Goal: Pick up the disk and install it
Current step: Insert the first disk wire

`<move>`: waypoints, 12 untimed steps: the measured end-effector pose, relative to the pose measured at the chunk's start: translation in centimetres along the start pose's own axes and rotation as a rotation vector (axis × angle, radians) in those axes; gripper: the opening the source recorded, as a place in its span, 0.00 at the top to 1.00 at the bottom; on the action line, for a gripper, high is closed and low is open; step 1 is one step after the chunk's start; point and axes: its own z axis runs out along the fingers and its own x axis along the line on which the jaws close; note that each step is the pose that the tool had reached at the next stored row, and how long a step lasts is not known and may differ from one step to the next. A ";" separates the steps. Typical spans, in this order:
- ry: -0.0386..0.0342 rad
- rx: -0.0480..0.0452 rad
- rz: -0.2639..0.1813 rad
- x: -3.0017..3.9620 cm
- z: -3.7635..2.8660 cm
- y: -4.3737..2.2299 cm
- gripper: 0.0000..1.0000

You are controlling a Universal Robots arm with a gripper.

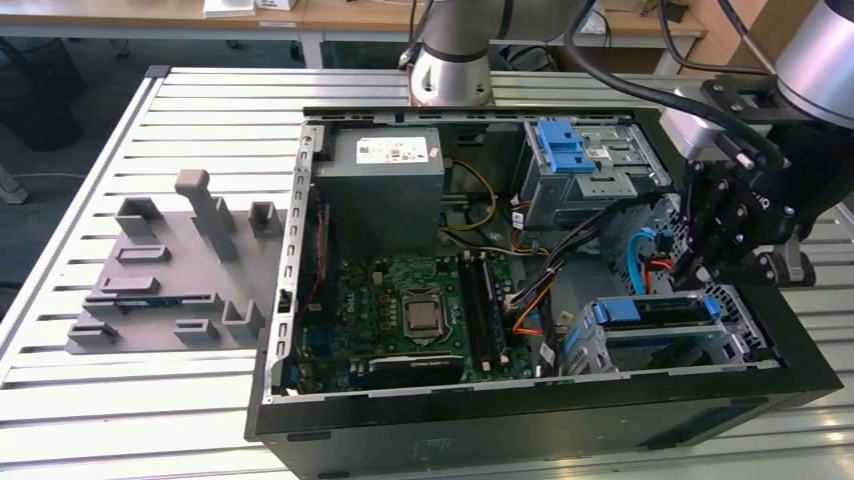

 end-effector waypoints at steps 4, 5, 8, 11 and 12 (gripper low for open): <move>0.0001 0.0000 0.000 0.02 0.13 0.16 0.84; 0.0002 0.0001 0.000 0.02 0.14 0.16 0.84; -0.0001 0.0000 0.000 0.11 0.25 0.17 0.84; -0.0001 0.0000 0.000 0.20 0.34 0.17 0.84; 0.0002 0.0000 0.000 0.20 0.34 0.17 0.84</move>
